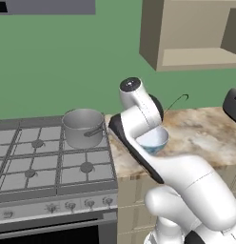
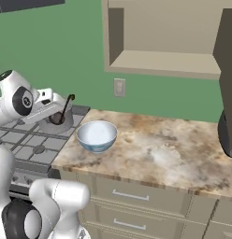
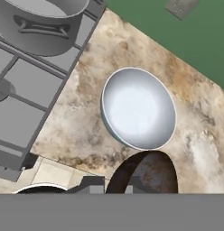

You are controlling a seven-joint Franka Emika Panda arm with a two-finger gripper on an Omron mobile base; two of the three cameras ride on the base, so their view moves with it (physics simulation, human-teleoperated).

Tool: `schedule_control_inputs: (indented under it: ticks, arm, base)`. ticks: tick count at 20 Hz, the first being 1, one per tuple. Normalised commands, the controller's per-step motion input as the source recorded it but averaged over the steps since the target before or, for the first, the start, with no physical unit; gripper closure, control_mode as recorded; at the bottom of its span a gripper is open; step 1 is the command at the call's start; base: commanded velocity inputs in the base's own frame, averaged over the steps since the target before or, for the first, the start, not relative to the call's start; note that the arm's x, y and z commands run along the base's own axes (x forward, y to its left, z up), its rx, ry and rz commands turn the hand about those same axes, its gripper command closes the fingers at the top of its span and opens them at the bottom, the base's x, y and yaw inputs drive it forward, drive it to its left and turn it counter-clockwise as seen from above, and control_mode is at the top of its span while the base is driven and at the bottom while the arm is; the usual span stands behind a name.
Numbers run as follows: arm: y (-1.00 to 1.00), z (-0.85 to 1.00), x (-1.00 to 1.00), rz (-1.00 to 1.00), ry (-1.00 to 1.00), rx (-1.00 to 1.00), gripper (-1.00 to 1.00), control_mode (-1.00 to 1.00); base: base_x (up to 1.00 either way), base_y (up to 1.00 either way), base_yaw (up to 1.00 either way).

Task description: Open the cabinet and move the ladle to the pot. Then close the cabinet.

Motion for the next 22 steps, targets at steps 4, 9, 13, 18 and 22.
schedule_control_inputs:
  ticks: [4,9,13,18,22]
  arm:
    - [0.51,0.0,0.36,0.15,0.0,0.0,1.0,-1.0]
    - [0.41,0.0,0.45,0.09,0.0,0.0,1.0,-1.0]
    - [0.26,0.0,0.56,0.09,0.03,0.03,1.0,-1.0]
    - [0.25,0.0,0.64,0.08,0.04,0.02,1.0,-1.0]
    - [0.22,0.0,0.57,0.08,0.01,0.01,1.0,-1.0]
  base:
    - [0.0,0.0,0.0]
    - [0.0,0.0,0.0]
    - [0.0,0.0,0.0]
    - [0.0,0.0,0.0]
    - [0.0,0.0,0.0]
